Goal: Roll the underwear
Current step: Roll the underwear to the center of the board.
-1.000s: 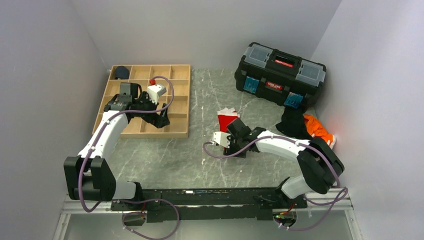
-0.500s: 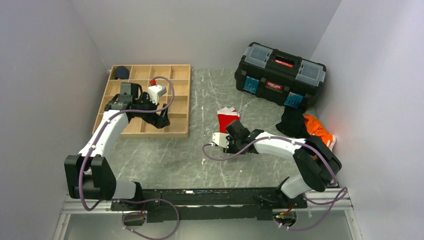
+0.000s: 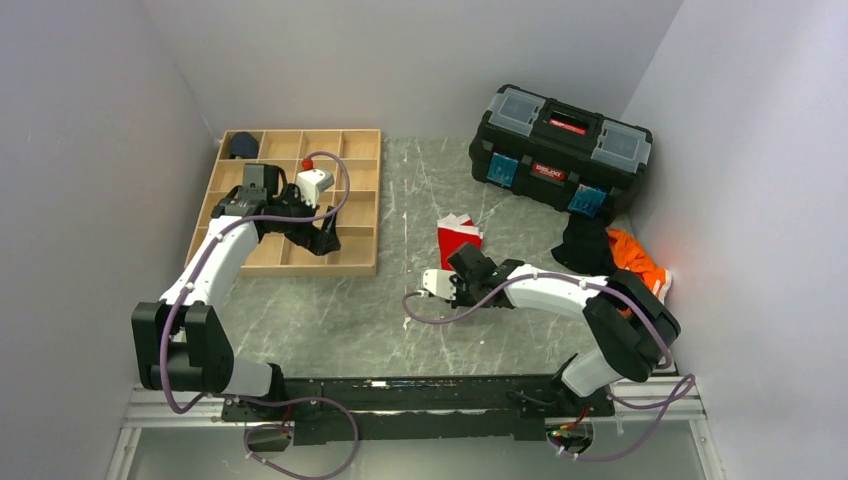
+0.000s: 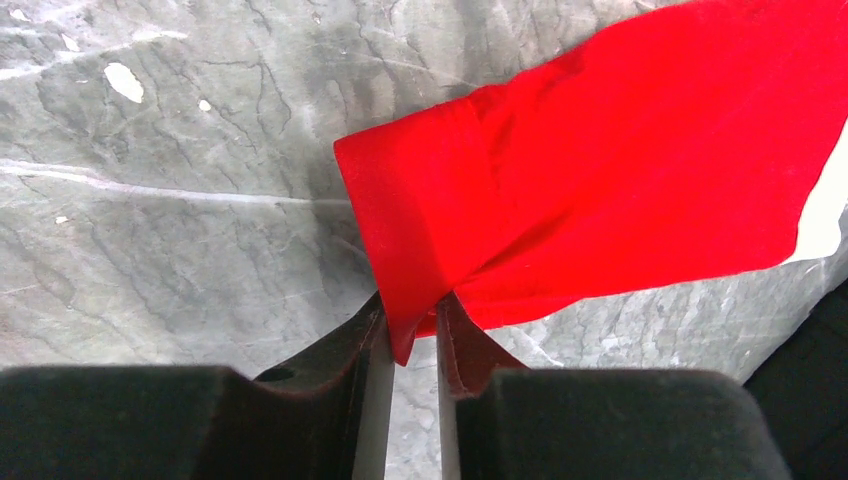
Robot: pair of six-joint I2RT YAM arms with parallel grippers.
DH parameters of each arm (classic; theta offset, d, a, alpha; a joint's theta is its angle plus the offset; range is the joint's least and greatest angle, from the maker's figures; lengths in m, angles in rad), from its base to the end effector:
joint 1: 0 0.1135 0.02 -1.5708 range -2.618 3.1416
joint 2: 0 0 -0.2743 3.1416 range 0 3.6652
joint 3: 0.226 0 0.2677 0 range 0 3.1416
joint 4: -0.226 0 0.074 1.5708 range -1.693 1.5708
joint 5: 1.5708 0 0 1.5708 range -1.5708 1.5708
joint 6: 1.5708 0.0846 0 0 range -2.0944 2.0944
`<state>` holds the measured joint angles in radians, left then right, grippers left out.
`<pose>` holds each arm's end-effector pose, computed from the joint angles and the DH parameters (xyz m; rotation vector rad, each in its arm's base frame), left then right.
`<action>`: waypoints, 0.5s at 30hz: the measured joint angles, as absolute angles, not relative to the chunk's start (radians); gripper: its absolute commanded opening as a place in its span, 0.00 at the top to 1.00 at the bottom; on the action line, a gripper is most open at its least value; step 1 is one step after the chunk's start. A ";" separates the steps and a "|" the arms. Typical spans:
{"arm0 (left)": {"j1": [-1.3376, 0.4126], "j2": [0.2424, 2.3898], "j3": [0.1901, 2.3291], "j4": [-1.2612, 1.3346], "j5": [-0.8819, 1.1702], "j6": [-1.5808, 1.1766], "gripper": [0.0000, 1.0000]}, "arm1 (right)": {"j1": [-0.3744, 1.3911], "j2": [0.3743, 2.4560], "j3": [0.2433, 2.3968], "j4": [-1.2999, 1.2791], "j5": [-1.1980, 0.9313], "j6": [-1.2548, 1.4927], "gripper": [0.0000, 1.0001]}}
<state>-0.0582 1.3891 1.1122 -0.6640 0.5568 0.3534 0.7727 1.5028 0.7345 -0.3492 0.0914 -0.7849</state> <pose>0.3205 -0.0635 0.2518 0.7056 2.2917 -0.5606 0.2202 0.2039 0.1067 -1.8667 1.9318 -0.1266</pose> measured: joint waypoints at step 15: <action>-0.058 1.389 1.117 -0.675 0.561 0.371 0.01 | 0.807 1.513 0.781 -0.440 0.065 -0.753 1.00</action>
